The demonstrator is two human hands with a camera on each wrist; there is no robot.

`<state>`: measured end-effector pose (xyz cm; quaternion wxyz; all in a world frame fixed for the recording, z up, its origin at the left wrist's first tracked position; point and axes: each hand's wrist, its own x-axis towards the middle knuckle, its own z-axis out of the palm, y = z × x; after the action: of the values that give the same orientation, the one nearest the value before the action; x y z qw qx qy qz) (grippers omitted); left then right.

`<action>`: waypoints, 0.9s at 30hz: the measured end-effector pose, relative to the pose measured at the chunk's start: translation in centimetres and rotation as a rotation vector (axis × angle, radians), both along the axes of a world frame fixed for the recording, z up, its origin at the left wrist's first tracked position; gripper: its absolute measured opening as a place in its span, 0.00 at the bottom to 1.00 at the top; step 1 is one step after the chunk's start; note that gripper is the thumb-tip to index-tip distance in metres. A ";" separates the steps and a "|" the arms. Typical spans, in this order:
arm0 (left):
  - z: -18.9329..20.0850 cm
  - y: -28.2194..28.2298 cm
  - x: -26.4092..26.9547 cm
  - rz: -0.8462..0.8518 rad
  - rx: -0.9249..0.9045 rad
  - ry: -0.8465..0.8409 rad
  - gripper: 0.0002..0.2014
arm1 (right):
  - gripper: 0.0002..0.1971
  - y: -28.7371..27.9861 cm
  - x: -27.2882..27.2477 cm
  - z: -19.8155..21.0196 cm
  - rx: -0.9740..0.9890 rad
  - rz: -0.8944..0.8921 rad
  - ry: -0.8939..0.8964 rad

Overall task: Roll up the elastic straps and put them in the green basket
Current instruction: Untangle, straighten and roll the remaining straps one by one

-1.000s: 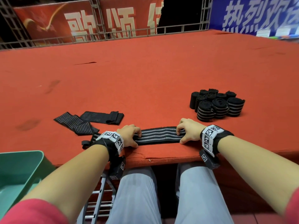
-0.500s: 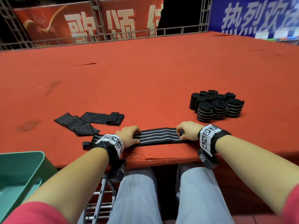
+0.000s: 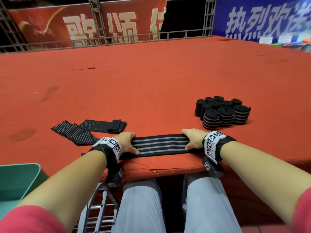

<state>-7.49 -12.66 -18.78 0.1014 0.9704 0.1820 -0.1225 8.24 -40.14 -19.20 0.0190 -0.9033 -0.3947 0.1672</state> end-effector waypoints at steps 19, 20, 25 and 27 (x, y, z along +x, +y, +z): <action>0.9 4.5 2.3 0.028 -0.097 0.105 0.18 | 0.17 8.7 6.1 1.2 -0.048 0.016 -0.146; 0.7 4.9 2.6 0.039 -0.114 0.090 0.17 | 0.17 9.4 6.7 1.4 -0.054 0.007 -0.180; -0.1 6.2 4.0 0.108 -0.168 -0.005 0.17 | 0.18 13.1 9.2 1.4 -0.092 -0.020 -0.313; -0.6 6.7 4.4 0.138 -0.189 -0.030 0.16 | 0.18 14.3 10.2 1.4 -0.088 -0.043 -0.339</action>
<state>-3.13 -5.96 -19.35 0.2034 0.9434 0.2343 -0.1176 18.46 -25.81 -17.84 -0.0835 -0.9267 -0.3652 0.0292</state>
